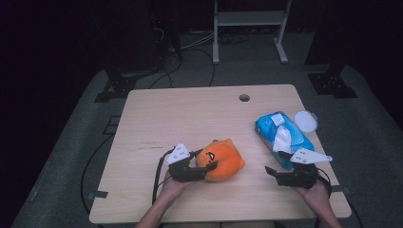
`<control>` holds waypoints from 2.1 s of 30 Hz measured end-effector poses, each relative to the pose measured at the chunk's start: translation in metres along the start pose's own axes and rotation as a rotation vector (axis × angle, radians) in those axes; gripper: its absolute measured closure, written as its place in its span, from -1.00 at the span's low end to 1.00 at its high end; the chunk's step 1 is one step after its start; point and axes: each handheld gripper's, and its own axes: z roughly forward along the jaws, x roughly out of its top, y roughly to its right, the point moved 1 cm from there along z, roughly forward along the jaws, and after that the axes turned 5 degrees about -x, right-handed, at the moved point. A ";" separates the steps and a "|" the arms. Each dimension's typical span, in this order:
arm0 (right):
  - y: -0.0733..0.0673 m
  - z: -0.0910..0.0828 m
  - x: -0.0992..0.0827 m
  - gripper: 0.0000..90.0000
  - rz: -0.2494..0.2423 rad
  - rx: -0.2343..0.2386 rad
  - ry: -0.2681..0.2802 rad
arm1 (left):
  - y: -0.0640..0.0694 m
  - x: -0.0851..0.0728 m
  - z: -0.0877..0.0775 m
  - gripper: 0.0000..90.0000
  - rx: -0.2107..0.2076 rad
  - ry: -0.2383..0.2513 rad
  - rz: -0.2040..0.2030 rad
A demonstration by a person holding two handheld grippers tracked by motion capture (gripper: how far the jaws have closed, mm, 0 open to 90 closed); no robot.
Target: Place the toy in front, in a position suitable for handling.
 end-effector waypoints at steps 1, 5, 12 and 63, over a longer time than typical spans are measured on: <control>0.004 -0.003 0.001 -0.51 0.011 -0.022 0.011 | 0.002 -0.002 0.004 -0.24 -0.013 -0.010 0.006; 0.024 -0.007 0.009 -0.51 0.043 -0.091 0.038 | 0.010 -0.008 0.017 -0.27 -0.058 -0.067 0.034; 0.062 0.009 0.025 -0.42 0.054 -0.185 0.016 | 0.021 -0.012 0.022 -0.40 -0.086 -0.088 0.118; 0.051 -0.025 0.049 0.88 0.149 -0.034 0.086 | 0.022 -0.025 0.015 -0.75 -0.054 -0.132 0.205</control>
